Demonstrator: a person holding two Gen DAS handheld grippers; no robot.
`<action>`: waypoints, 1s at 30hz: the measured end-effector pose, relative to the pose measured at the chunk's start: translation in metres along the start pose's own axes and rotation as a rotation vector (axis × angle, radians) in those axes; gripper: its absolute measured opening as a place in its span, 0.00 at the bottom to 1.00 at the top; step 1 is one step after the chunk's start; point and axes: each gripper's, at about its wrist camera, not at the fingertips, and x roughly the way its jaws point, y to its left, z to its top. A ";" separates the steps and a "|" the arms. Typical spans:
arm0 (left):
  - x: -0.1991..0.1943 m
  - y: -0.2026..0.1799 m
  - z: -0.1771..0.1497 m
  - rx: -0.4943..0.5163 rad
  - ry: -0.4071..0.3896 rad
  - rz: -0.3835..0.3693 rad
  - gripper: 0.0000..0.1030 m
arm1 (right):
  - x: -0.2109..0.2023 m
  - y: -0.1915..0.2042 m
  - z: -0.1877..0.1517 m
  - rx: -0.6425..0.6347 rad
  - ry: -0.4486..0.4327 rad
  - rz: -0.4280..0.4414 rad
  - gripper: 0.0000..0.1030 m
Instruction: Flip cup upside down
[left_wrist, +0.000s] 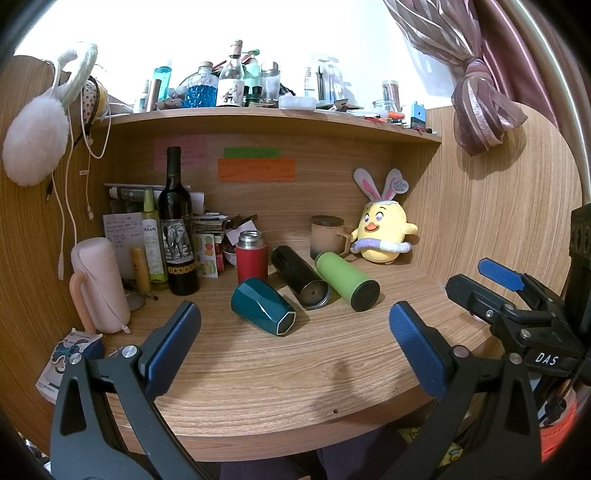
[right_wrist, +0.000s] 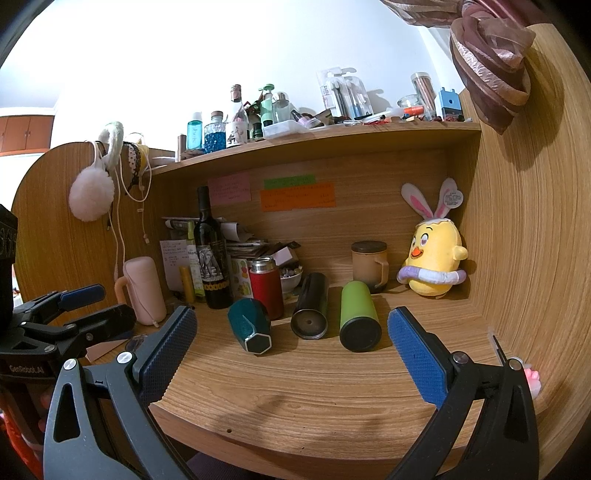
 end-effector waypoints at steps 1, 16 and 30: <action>0.000 0.000 0.000 0.000 0.000 -0.001 1.00 | 0.000 0.000 0.000 0.000 0.000 0.001 1.00; 0.002 0.001 0.003 0.003 0.012 0.011 1.00 | 0.006 0.002 0.001 -0.005 0.010 0.006 1.00; 0.082 0.022 0.003 -0.034 0.143 0.030 1.00 | 0.059 -0.019 -0.009 0.005 0.085 0.009 1.00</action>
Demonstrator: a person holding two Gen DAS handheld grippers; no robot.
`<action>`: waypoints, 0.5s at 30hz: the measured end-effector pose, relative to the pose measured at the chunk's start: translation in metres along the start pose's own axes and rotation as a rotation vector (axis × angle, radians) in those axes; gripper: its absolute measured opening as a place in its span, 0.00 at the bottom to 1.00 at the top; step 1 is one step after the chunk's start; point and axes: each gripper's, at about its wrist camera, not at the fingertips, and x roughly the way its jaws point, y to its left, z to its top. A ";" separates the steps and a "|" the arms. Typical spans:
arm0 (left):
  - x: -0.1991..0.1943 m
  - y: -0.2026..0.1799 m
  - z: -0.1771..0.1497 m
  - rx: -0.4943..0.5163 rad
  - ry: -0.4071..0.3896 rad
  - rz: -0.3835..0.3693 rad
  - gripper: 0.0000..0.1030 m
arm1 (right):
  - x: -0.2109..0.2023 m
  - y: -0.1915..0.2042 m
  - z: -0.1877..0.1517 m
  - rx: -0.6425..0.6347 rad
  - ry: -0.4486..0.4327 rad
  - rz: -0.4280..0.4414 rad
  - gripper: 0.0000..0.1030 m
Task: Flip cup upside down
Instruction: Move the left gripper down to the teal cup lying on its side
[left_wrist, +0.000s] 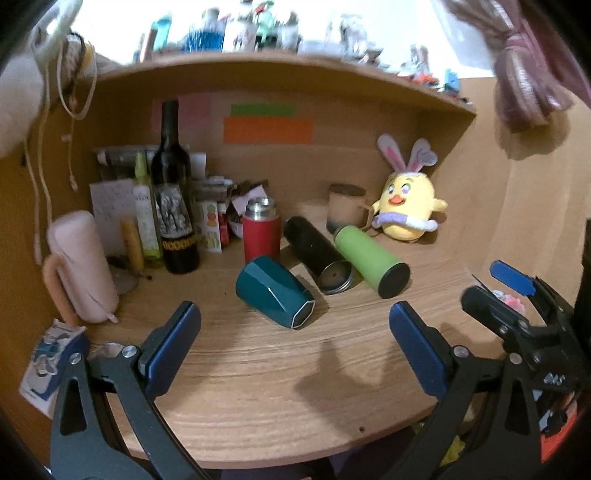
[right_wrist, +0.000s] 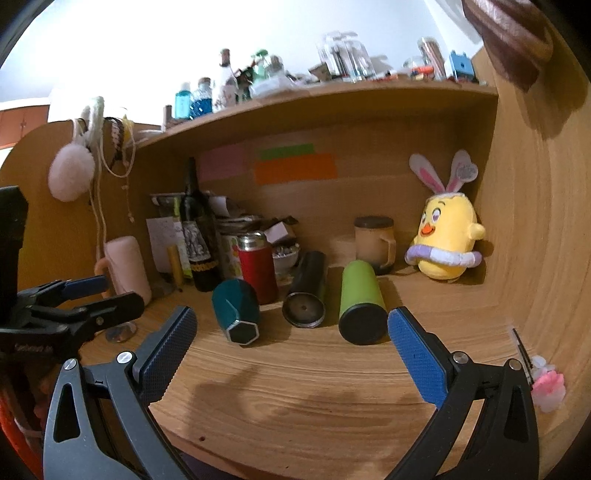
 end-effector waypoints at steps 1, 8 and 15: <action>0.013 0.003 0.003 -0.011 0.026 -0.005 1.00 | 0.005 -0.003 -0.001 0.004 0.006 -0.002 1.00; 0.105 0.018 0.014 -0.087 0.223 -0.002 1.00 | 0.032 -0.027 -0.010 0.048 0.051 -0.016 1.00; 0.173 0.026 0.018 -0.158 0.371 0.016 1.00 | 0.049 -0.048 -0.017 0.096 0.084 -0.024 1.00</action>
